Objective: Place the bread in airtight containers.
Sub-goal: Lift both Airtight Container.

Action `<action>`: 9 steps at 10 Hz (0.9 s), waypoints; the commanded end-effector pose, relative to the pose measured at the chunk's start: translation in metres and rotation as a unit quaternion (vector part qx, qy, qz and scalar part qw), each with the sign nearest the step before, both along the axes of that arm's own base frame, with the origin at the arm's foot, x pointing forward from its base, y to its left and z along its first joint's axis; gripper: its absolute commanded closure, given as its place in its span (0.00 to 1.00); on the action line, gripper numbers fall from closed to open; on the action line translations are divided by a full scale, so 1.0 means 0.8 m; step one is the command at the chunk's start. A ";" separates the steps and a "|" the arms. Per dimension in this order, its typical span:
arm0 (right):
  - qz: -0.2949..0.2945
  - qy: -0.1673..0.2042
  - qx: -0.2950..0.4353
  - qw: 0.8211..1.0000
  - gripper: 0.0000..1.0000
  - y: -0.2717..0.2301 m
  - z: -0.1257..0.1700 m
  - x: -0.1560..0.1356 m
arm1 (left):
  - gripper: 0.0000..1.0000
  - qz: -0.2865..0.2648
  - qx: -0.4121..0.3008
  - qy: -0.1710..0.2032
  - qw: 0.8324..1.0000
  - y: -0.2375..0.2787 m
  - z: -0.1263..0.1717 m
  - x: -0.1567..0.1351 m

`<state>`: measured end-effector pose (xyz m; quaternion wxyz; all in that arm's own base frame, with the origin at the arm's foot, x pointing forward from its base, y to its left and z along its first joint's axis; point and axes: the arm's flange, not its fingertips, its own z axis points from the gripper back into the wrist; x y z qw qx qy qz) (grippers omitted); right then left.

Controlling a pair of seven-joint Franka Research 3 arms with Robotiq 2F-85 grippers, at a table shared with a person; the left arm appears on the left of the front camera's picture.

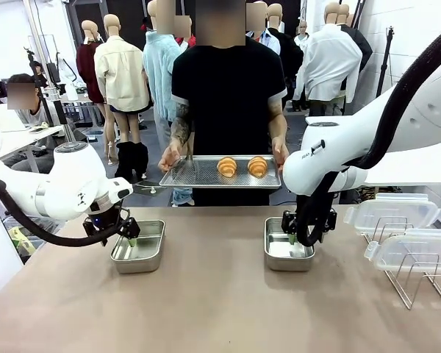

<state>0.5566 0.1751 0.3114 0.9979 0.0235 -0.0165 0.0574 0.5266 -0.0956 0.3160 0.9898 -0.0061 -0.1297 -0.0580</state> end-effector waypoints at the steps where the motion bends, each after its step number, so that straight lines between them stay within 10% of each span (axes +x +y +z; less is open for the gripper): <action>1: -0.017 -0.013 -0.011 1.000 0.49 0.011 -0.003 0.008 | 0.42 0.000 0.000 -0.005 1.000 -0.004 0.009 0.003; 4: -0.028 -0.010 -0.011 1.000 1.00 0.010 -0.002 0.009 | 1.00 -0.006 0.001 -0.003 1.000 -0.009 0.014 0.000; 9: -0.051 -0.007 -0.016 0.999 1.00 0.011 -0.001 0.012 | 1.00 -0.012 -0.013 0.002 1.000 -0.009 0.016 0.000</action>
